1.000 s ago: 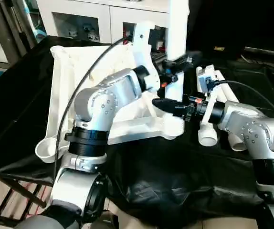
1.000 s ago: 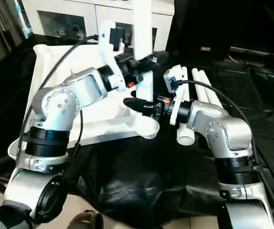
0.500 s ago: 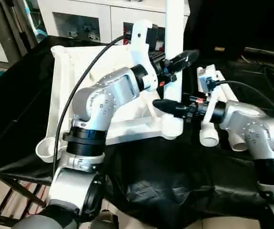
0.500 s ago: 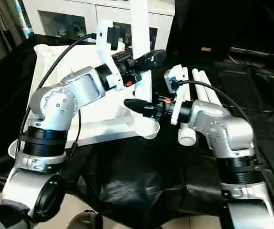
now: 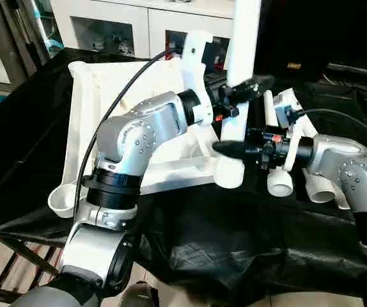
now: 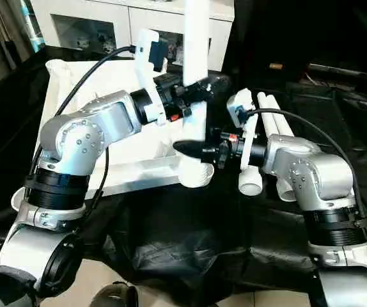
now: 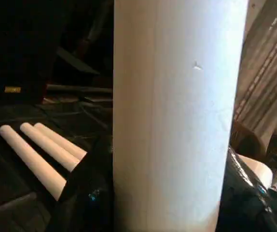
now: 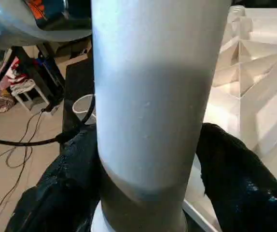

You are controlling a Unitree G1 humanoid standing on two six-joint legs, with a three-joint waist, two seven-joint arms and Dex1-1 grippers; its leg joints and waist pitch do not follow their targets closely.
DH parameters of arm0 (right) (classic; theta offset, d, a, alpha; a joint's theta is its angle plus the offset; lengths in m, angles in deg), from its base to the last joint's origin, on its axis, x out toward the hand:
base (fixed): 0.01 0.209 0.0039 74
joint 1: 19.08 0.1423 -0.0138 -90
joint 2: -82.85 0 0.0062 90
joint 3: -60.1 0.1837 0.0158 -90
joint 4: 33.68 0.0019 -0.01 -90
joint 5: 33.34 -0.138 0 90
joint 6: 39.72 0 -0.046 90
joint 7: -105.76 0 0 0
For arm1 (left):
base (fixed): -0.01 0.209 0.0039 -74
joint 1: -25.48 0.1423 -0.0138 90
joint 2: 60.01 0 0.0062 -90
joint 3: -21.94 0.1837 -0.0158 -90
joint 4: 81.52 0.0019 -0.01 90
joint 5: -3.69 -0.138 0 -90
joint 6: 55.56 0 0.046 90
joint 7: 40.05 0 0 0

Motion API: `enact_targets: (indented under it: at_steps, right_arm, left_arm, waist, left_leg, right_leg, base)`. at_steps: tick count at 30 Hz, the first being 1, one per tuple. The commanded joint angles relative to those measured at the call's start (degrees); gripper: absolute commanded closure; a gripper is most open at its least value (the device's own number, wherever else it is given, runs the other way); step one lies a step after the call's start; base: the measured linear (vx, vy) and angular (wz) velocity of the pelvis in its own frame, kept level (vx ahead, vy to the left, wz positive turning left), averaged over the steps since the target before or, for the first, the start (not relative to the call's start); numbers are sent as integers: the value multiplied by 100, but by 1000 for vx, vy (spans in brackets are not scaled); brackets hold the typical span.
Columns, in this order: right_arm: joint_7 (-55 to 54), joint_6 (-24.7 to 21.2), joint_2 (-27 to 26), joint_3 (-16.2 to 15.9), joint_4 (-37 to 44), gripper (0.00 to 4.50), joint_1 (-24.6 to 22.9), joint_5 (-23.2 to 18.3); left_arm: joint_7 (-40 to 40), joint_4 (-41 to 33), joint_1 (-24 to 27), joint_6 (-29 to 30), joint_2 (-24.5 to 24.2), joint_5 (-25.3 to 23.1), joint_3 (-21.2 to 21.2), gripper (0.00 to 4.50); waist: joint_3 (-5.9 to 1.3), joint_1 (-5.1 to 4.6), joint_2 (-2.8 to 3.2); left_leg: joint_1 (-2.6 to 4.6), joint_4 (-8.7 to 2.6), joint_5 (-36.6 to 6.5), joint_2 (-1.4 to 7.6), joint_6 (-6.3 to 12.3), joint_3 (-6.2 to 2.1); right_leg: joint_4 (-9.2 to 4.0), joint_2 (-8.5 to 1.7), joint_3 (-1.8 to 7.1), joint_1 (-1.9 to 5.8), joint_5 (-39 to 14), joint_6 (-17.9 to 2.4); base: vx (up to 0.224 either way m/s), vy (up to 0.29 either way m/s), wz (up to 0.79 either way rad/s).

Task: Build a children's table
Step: Pick table leg

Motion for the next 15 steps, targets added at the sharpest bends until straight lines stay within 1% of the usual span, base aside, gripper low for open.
enact_targets:
  at_steps: [1, 6, 7, 8, 10, 11, 12, 14, 15]
  right_arm:
    - [-16, -26, 68, -66, -76, 150, 82, 143]
    - [-8, -7, 67, -83, -89, 150, 90, 157]
    - [-17, 0, 66, -79, -97, 167, 95, 153]
    - [-19, 0, 67, -78, -98, 178, 97, 148]
    - [-26, -4, 68, -72, -92, 188, 96, 126]
    - [-24, -8, 68, -71, -87, 209, 94, 121]
    - [-24, -10, 68, -70, -85, 209, 92, 119]
    - [-30, -29, 61, -79, -63, 231, 72, 109]
    - [-38, -46, 50, -88, -45, 231, 56, 102]
  left_arm:
    - [-113, -146, -107, -10, 23, -1, 94, 265]
    - [-179, -132, -116, -27, 16, 7, 137, 265]
    - [-192, -122, -114, -30, 13, 5, 145, 265]
    - [-202, -115, -112, -34, 10, 1, 151, 265]
    - [-245, -97, -101, -43, -1, -12, 172, 265]
    - [-258, -95, -100, -43, -2, -13, 177, 265]
    - [-265, -95, -99, -43, -1, -13, 179, 265]
    - [-275, -90, -98, -46, 7, 1, 180, 265]
    - [-276, -85, -100, -50, 12, 7, 179, 265]
  waist:
    - [-583, 4, -120]
    - [-581, 4, -115]
    - [-581, 6, -106]
    - [-583, 5, -109]
    - [-583, 5, -110]
    - [-585, 2, -111]
    - [-586, 2, -112]
    - [-588, 4, -113]
    - [-587, 5, -112]
  left_leg:
    - [219, -361, -714, 406, 69, -198]
    - [222, -367, -757, 411, 42, -202]
    - [223, -367, -766, 410, 40, -202]
    - [220, -365, -761, 408, 39, -201]
    - [217, -363, -746, 406, 50, -201]
    - [218, -364, -735, 406, 56, -201]
    - [217, -362, -728, 404, 59, -199]
    - [218, -358, -707, 405, 74, -199]
    - [218, -357, -707, 405, 78, -197]
  right_leg:
    - [-452, -488, 231, 259, -942, -1164]
    - [-452, -486, 230, 256, -975, -1156]
    - [-454, -487, 230, 254, -977, -1156]
    - [-454, -490, 232, 260, -961, -1157]
    - [-454, -490, 232, 262, -932, -1161]
    - [-448, -485, 231, 260, -911, -1165]
    - [-447, -486, 232, 263, -900, -1168]
    - [-443, -488, 233, 263, -874, -1177]
    - [-444, -487, 233, 261, -871, -1186]
  base:
    - [0, 0, 0]
    - [0, 0, 0]
    - [0, 0, 0]
    - [0, 0, 0]
    - [0, 0, 0]
    - [0, 0, 0]
    - [0, 0, 0]
    - [0, 0, 0]
    - [0, 0, 0]
